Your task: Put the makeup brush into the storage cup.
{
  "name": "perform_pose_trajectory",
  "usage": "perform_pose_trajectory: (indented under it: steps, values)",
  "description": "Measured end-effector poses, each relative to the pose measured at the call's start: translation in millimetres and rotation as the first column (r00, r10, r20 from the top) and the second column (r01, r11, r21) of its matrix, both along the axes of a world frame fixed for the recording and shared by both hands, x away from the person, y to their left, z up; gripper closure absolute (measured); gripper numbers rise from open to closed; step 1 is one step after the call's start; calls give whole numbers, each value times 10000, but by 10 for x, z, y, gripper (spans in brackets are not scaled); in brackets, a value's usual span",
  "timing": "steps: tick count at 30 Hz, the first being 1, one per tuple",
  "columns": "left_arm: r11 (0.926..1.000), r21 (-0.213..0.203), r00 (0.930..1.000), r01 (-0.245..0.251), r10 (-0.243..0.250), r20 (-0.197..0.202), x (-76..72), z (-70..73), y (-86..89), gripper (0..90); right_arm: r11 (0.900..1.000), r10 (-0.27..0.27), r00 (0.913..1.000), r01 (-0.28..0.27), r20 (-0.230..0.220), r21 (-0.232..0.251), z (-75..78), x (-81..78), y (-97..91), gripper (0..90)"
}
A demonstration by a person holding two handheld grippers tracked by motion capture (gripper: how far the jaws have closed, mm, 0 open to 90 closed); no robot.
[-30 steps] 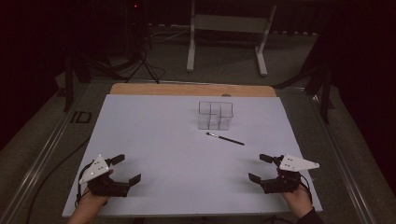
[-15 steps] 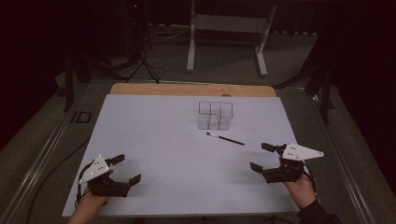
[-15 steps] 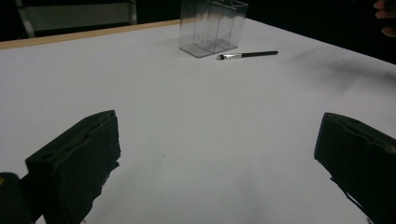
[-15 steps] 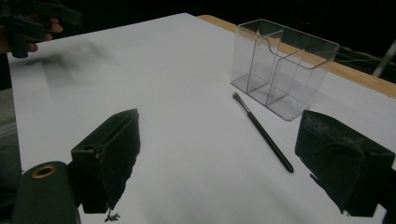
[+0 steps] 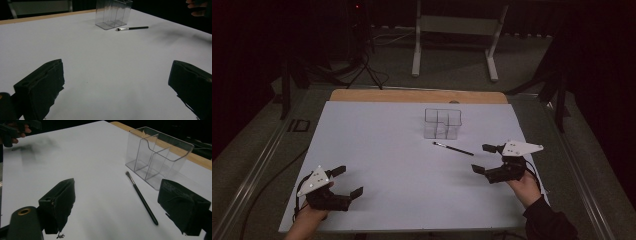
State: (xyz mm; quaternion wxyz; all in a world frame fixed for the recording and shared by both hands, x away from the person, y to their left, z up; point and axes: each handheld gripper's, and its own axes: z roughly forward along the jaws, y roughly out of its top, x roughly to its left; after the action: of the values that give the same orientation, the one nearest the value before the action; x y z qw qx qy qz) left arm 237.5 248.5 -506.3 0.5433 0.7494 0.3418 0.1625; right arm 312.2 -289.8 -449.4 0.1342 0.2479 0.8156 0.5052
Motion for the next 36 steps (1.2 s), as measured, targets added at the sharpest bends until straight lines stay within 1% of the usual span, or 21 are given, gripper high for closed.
perform_pose_trajectory:
  steps: [1,2,3,5,8,14,17,20,22,23,25,26,27,28,29,30,32,33,34,35,36]
  values:
    - [10000,12,10000,9,-9,1,1,0,-2,14,9999,75,9999,-76,-73,-100,-10,54,17,145]
    - [10000,15,10000,13,-13,6,1,1,-3,14,9999,75,9999,-76,-73,-100,-10,54,17,145]
    - [10000,8,10000,15,-15,7,1,1,-4,14,9998,151,9997,-154,-198,-125,-24,110,29,145]
    - [10000,-12,10000,6,-6,-3,2,-1,-2,14,9997,201,9995,-205,-263,-131,-30,135,35,145]
    - [10000,-67,10000,-41,41,14,4,-1,3,14,9988,426,9973,-439,-597,-198,-52,210,53,144]
    - [10000,9,10000,45,-45,14,3,0,-4,14,9954,692,9937,-746,-886,-595,-84,343,79,144]
    - [10000,-2,10000,51,-51,6,5,1,-5,14,9932,789,9905,-878,-1123,-771,-108,407,98,144]
    - [10000,21,10000,67,-67,33,2,3,-7,14,9901,803,9891,-935,-1238,-1045,-151,478,139,143]
    - [10000,19,10000,77,-77,12,1,2,-9,14,9904,814,9861,-964,-1450,-996,-172,521,151,141]
    - [10000,25,10000,88,-88,3,2,1,-9,14,9893,779,9865,-944,-1441,-1112,-181,536,163,136]
    - [10000,18,10000,95,-95,-9,3,1,-9,14,9849,655,9892,-853,-1313,-1507,-198,557,197,143]
    - [10000,16,10000,94,-94,-19,3,0,-7,14,9849,655,9892,-853,-1313,-1507,-198,557,197,143]
    - [10000,-2,10000,84,-84,-30,5,-1,-7,14,9823,601,9895,-820,-1317,-1682,-206,572,213,145]
    - [10000,-4,10000,77,-77,-30,5,-1,-6,14,9804,728,9844,-1001,-1603,-1695,-224,616,240,145]
    - [10000,-18,10000,74,-74,-38,5,-2,-6,14,9804,728,9844,-1001,-1603,-1695,-224,616,240,150]
    - [10000,-9,10000,77,-77,-41,5,-3,-5,14,9750,745,9821,-1082,-1731,-1942,-242,655,275,152]
    - [10000,-16,10000,81,-81,-44,5,-3,-4,14,9745,754,9818,-1096,-1745,-1957,-248,662,284,152]
    - [10000,-14,10000,82,-83,-48,5,-4,-5,14,9713,801,9806,-1171,-1788,-2069,-253,683,297,158]
    - [10000,-16,10000,81,-81,-52,5,-4,-5,14,9636,835,9791,-1268,-1855,-2355,-258,718,319,193]
    - [10000,-20,9999,86,-86,-51,5,-4,-5,14,9636,835,9791,-1268,-1855,-2355,-258,718,319,193]
    - [10000,-16,9999,87,-88,-54,5,-4,-5,14,9575,921,9759,-1414,-1978,-2515,-261,754,336,217]
